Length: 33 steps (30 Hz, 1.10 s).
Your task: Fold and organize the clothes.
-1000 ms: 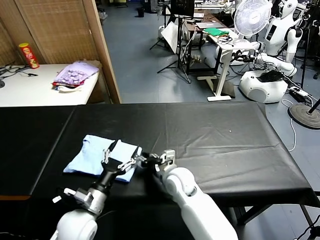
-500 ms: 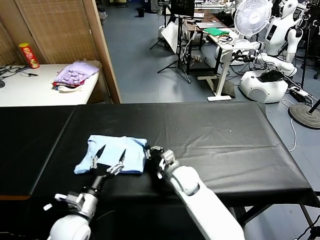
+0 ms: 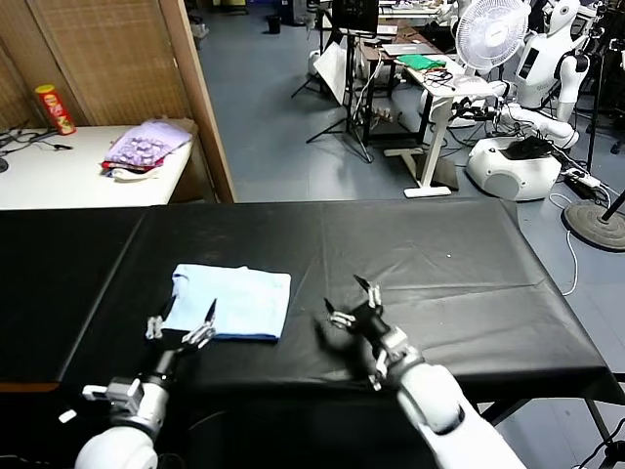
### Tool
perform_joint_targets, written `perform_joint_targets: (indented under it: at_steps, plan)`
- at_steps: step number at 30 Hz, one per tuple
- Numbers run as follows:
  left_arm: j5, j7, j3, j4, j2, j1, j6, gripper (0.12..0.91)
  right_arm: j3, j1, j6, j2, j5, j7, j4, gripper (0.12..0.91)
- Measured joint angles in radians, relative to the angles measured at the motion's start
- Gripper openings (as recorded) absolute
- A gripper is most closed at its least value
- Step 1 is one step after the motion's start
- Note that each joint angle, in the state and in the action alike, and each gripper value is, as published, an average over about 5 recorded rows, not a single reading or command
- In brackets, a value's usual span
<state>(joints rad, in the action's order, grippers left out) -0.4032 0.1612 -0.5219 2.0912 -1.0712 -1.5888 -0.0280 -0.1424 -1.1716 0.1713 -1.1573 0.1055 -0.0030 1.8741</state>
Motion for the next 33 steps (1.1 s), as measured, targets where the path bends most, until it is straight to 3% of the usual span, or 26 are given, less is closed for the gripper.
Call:
perform_joint_targets:
  at_steps: [7,11,15,19,25,33]
  plan:
    - [-0.06,0.0,-0.047,0.031,0.015,-0.113,-0.028,0.798,-0.12,-0.256,0.024,-0.018,0.004,0.109,0.181,0.798]
    - [-0.111,-0.02,-0.093,0.051,0.03,-0.192,-0.042,0.798,-0.172,-0.398,0.036,-0.031,0.001,0.176,0.272,0.798]
    - [-0.147,-0.024,-0.147,0.079,0.044,-0.265,-0.085,0.798,-0.201,-0.507,0.068,-0.043,-0.001,0.233,0.351,0.798]
    - [-0.167,0.004,-0.195,0.111,0.047,-0.324,-0.149,0.798,-0.208,-0.587,0.102,-0.055,0.002,0.281,0.413,0.798]
    - [-0.201,0.016,-0.249,0.163,0.045,-0.371,-0.241,0.798,-0.211,-0.645,0.115,-0.062,0.004,0.307,0.456,0.798]
    - [-0.214,0.014,-0.273,0.17,0.051,-0.369,-0.245,0.798,-0.212,-0.666,0.115,-0.063,0.004,0.311,0.471,0.798]
